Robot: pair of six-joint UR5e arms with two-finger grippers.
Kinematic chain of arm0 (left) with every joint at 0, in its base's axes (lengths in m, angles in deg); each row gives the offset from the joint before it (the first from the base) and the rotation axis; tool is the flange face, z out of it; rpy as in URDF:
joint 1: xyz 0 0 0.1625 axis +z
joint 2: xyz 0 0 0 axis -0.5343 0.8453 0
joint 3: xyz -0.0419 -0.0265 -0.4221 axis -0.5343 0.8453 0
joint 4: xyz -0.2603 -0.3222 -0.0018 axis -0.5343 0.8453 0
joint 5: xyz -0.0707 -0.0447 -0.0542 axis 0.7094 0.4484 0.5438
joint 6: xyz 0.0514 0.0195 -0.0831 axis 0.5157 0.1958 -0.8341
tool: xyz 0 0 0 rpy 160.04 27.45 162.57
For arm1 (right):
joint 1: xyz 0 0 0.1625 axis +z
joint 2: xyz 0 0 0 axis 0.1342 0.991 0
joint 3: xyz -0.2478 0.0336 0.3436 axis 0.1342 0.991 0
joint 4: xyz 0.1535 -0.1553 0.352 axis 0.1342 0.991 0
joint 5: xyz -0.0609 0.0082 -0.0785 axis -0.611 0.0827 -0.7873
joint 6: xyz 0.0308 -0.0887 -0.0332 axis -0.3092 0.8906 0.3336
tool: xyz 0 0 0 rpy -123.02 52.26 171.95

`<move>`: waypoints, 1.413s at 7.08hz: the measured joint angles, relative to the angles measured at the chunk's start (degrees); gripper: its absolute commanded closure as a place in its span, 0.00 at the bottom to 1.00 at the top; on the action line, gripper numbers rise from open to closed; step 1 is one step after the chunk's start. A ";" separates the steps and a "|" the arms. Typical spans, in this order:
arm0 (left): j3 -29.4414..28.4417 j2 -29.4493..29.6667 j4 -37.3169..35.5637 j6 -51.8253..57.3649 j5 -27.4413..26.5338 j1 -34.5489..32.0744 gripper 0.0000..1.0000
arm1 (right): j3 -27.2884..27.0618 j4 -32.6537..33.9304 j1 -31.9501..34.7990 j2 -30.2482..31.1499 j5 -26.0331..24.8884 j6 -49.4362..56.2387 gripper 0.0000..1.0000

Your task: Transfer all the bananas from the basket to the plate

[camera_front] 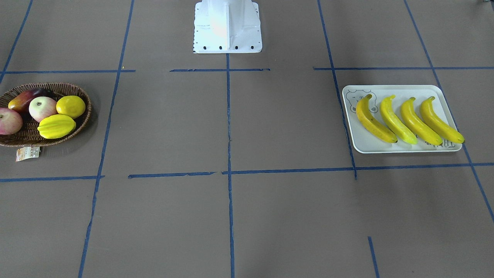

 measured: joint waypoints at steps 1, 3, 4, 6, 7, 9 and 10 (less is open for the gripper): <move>0.23 0.05 0.00 -0.48 -0.06 -0.02 0.00 | 0.01 0.11 1.28 0.02 0.00 0.02 0.00; 0.47 0.22 0.00 -2.01 -0.05 0.03 0.00 | -1.47 3.55 4.67 -0.53 0.66 -0.03 0.00; 0.52 0.31 0.00 -2.33 -0.05 0.07 0.00 | -3.52 7.66 5.43 -0.68 0.89 0.04 0.00; 0.57 0.46 0.00 -2.74 -0.05 0.15 0.00 | -5.65 11.25 5.90 -0.16 0.97 0.23 0.00; 0.63 0.54 0.00 -3.14 -0.03 0.17 0.00 | -5.45 11.46 5.92 -0.07 0.92 0.27 0.00; 0.70 1.12 0.06 -3.86 -0.03 0.18 0.00 | -4.76 11.44 5.94 -0.11 0.84 0.28 0.00; 0.69 1.45 0.08 -4.27 -0.04 0.19 0.00 | -4.68 11.43 5.94 -0.13 0.84 0.29 0.00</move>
